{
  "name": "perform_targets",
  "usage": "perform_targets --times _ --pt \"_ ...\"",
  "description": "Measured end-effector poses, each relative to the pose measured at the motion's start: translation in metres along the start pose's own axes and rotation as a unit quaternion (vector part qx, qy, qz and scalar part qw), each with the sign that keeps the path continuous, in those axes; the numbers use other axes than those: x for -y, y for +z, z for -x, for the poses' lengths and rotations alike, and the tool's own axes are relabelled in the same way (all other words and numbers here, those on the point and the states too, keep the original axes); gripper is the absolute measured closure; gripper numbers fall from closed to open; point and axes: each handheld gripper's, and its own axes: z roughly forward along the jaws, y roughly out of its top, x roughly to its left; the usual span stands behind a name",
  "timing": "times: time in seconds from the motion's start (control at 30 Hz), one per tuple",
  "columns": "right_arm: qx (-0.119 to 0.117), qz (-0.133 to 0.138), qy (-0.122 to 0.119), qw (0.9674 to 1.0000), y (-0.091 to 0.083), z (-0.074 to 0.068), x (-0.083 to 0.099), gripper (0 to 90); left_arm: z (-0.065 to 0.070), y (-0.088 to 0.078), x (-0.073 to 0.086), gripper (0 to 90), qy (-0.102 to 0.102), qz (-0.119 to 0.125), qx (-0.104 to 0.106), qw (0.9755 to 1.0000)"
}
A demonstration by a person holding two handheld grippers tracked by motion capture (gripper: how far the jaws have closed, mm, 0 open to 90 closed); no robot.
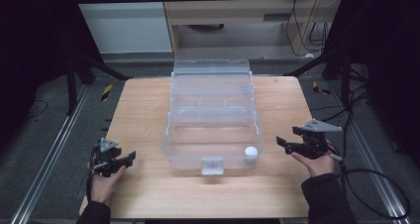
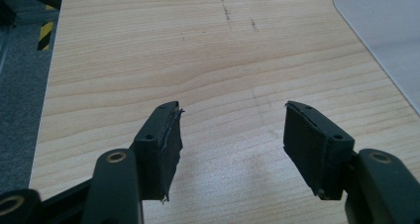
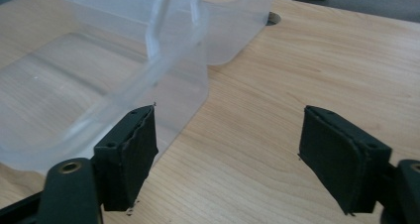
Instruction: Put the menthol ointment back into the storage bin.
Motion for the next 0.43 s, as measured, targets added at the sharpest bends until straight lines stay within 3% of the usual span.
perform_targets --times 0.07,0.33,0.43 --pt "-0.001 -0.004 0.005 1.0000 0.002 0.002 0.004 20.8 0.000 0.000 0.000 38.2 0.000 0.001 -0.001 1.0000" --pt "0.043 0.001 0.040 0.9983 0.008 0.019 0.042 16.6 0.001 -0.001 -0.001 36.0 -0.001 0.008 -0.003 1.0000" --pt "0.054 -0.007 0.040 0.9977 0.009 0.024 0.049 16.4 0.001 -0.001 -0.001 34.4 -0.002 0.010 -0.004 0.9999"
